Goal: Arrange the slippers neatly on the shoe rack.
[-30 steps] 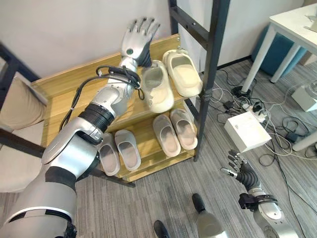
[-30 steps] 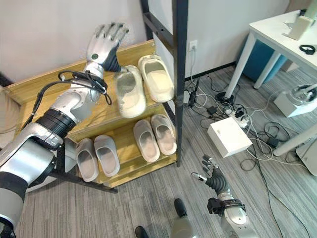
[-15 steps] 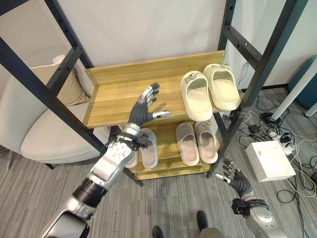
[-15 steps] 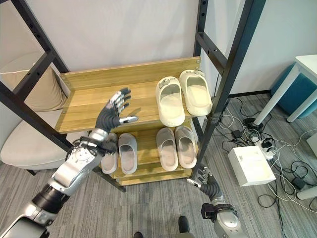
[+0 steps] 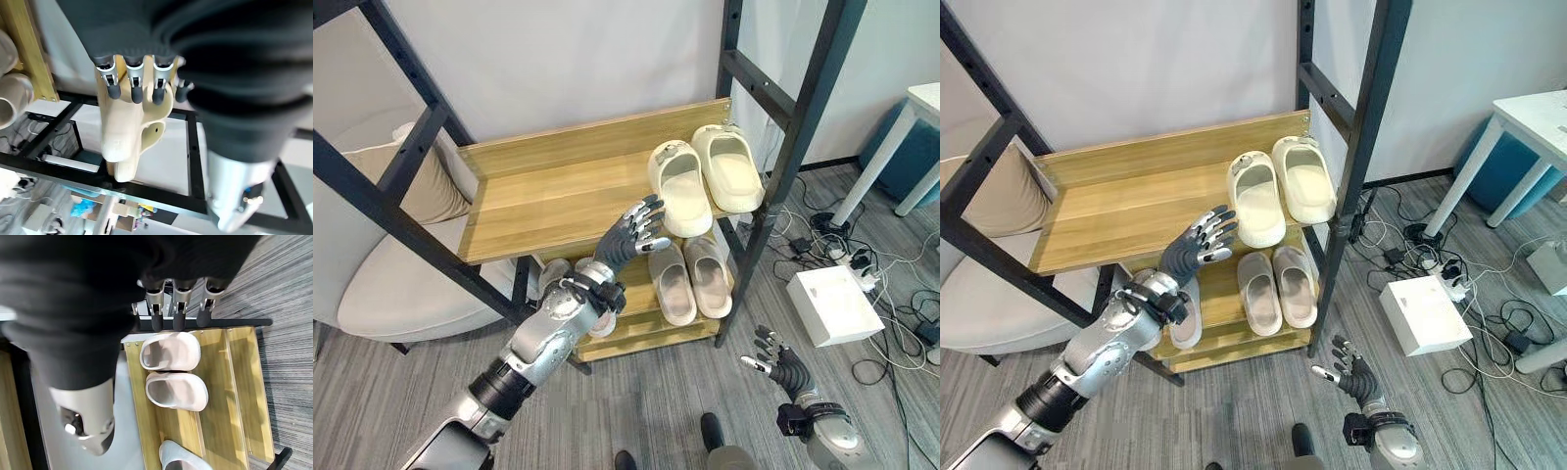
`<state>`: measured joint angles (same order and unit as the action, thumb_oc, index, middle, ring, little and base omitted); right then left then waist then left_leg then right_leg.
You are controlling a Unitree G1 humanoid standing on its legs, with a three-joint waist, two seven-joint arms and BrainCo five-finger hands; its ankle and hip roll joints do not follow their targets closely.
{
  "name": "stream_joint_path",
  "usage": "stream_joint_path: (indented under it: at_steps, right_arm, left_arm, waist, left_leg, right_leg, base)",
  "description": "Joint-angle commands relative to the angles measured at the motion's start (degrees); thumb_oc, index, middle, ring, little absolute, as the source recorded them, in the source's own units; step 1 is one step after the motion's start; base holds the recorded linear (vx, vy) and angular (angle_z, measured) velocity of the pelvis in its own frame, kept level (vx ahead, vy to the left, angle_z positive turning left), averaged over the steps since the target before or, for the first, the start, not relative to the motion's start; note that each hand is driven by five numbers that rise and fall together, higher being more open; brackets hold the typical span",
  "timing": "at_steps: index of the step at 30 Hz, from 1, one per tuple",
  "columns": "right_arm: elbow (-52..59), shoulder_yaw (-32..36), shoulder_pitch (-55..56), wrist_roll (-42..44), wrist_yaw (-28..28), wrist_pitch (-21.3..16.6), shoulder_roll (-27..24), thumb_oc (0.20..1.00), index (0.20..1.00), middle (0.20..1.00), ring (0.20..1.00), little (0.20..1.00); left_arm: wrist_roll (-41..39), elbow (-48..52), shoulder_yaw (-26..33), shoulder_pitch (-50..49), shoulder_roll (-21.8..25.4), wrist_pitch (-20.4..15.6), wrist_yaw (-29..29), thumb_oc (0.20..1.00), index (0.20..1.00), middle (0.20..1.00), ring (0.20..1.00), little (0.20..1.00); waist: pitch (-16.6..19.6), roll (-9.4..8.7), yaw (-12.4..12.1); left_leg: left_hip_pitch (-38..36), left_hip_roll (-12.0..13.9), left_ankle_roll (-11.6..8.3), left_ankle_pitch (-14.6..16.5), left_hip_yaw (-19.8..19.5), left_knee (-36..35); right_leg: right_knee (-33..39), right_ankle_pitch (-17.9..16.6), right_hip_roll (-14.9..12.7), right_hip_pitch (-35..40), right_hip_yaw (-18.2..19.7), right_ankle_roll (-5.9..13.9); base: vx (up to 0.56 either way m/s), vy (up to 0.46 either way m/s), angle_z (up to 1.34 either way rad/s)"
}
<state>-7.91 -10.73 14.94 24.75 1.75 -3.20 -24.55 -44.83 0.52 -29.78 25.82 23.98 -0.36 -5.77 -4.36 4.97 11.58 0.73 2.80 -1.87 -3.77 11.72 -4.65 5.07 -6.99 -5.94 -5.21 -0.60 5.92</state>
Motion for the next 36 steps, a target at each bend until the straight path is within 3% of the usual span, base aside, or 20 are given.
stream_joint_path:
  at_steps: [1, 17, 31, 36]
  right_arm:
    - [3.6, 0.1, -1.3, -0.1, -0.3, -1.9, -1.3, 1.000, 1.000, 1.000, 1.000, 1.000]
    - [2.4, -1.4, -2.6, -0.8, 0.5, -2.0, -1.4, 1.000, 1.000, 1.000, 1.000, 1.000]
    - [2.3, -1.9, -2.1, -0.1, 0.3, -2.9, -1.9, 1.000, 1.000, 1.000, 1.000, 1.000]
    - [2.0, -2.6, -1.9, 0.1, 0.2, -4.0, -2.6, 1.000, 1.000, 1.000, 1.000, 1.000]
  left_arm:
    - [2.3, -3.9, 0.0, 6.0, 1.3, -1.8, -0.3, 1.000, 1.000, 1.000, 1.000, 1.000]
    - [12.5, -28.1, 0.6, 20.1, -7.9, -1.3, -4.4, 1.000, 1.000, 1.000, 1.000, 1.000]
    - [21.0, -40.2, -0.2, 27.9, -12.1, -1.0, -6.1, 1.000, 1.000, 1.000, 1.000, 1.000]
    - [25.4, -46.0, 0.5, 35.2, -12.2, -2.0, -9.7, 1.000, 1.000, 1.000, 1.000, 1.000]
  waist:
    - [0.4, -1.46, 0.1]
    - [0.2, -1.44, 2.7]
    - [0.0, -1.49, 4.1]
    - [0.1, -1.52, 4.9]
  left_leg:
    - [-1.1, 1.1, -1.08, 4.2, -3.7, -0.3]
    - [-1.0, 1.4, -1.37, 4.2, -3.0, -0.3]
    - [-0.8, 1.4, -1.44, 4.3, -2.6, -0.3]
    - [-0.7, 1.4, -1.53, 4.3, -2.2, -0.3]
  right_leg:
    - [-0.2, 4.7, -0.3, 2.7, -2.0, 2.40]
    - [-0.1, 4.5, 0.0, 1.9, -1.2, 2.51]
    - [-0.1, 4.3, -0.1, 1.3, -0.6, 2.71]
    - [-0.1, 4.1, 0.1, 0.9, 0.0, 2.84]
  base:
    - [0.00, -0.014, -0.05]
    - [0.00, -0.004, -0.01]
    - [0.00, 0.000, 0.00]
    - [0.00, -0.004, -0.03]
